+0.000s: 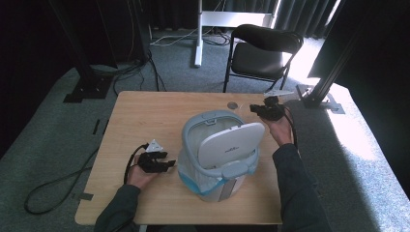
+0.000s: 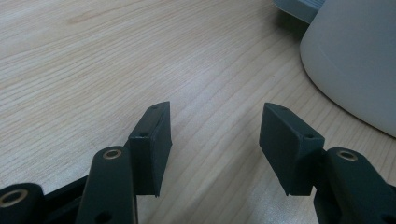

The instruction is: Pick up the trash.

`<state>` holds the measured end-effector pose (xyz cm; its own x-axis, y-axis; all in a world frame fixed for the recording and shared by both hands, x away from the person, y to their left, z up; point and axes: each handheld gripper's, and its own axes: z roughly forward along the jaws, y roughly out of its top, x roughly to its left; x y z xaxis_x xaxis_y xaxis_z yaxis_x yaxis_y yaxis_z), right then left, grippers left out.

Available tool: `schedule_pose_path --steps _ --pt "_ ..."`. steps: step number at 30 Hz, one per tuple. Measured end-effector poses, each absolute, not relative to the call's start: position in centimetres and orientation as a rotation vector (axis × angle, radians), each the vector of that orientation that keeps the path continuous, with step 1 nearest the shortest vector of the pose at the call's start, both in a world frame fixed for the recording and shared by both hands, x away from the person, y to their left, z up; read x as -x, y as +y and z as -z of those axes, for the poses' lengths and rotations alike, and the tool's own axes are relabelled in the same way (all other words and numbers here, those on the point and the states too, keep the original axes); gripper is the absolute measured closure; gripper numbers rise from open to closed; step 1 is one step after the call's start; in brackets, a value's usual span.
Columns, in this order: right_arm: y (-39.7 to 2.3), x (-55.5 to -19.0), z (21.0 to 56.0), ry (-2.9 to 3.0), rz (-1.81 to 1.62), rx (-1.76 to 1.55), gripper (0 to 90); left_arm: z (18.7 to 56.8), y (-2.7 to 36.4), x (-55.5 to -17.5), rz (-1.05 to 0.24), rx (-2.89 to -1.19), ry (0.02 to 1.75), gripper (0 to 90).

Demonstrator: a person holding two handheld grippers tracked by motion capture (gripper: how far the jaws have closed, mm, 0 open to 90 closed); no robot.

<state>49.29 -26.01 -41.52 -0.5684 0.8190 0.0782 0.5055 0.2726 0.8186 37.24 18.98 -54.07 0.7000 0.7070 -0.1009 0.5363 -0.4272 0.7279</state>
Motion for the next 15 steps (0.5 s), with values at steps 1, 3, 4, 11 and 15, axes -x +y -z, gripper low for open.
schedule_pose_path --steps 1,3,4,11,15 --pt "-26.1 -49.1 41.1 2.181 -1.212 -1.19 86.1 54.1 19.0 -37.2 -0.282 -2.133 0.945 44.0" --pt "-26.1 -48.9 40.5 2.17 -1.232 -1.182 86.1 54.1 19.0 -37.2 -0.283 -2.132 0.944 44.1" --pt "-26.1 -48.9 40.3 2.165 -1.243 -1.174 86.1 54.1 19.0 -37.2 -0.284 -2.132 0.944 44.0" --pt "-26.2 -48.1 38.8 2.139 -1.298 -1.131 86.1 54.1 19.0 -37.2 -0.286 -2.126 0.944 44.0" --pt "-26.4 -47.8 38.5 2.125 -1.319 -1.128 86.1 54.2 19.0 -37.2 -0.289 -2.127 0.942 43.5"
